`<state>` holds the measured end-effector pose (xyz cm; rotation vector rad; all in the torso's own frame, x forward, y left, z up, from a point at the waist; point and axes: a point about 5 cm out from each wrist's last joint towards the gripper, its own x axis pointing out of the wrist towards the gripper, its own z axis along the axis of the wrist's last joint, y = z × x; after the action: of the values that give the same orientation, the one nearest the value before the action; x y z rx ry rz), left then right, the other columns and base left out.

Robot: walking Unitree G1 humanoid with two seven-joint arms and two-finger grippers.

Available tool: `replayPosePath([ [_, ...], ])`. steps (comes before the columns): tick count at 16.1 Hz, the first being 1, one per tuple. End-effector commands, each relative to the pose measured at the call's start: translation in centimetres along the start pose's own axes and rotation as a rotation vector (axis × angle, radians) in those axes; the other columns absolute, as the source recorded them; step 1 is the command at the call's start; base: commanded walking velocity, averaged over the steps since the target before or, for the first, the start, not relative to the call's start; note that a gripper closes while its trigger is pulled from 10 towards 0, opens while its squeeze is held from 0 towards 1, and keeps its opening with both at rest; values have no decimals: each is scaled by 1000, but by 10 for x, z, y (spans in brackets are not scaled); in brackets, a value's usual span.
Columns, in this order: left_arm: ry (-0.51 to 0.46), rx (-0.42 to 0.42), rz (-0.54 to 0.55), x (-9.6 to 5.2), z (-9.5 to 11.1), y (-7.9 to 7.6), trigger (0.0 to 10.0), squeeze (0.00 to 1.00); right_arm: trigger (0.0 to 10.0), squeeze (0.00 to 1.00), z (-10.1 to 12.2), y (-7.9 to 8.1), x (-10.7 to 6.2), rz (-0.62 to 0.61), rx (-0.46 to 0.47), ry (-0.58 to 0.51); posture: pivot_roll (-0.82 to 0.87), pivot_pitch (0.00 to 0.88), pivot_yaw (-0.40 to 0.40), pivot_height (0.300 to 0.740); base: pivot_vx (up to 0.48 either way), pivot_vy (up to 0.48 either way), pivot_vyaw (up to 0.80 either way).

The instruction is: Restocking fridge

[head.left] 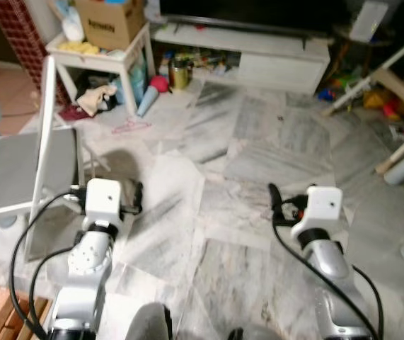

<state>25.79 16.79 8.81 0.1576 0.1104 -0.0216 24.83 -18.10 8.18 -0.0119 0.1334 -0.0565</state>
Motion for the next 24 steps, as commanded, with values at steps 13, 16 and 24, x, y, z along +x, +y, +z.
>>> replayPosePath([
  [13, 5, -40, 11, 6, 2, 1, 10000, 0, 10000, 0, 5, -8, 7, -31, -57, 6, 56, 92, -13, 740, -384, 165, 0],
  [16, 1, -42, 10, 8, 2, 0, 10000, 0, 10000, 0, 5, -8, 8, -29, -41, 7, 56, 90, -14, 740, -325, 355, 0],
  [24, -11, -56, 34, 6, 4, -1, 10000, 0, 10000, 0, 6, -4, 13, -5, -31, 5, 76, 101, -39, 740, -278, 394, 0],
])
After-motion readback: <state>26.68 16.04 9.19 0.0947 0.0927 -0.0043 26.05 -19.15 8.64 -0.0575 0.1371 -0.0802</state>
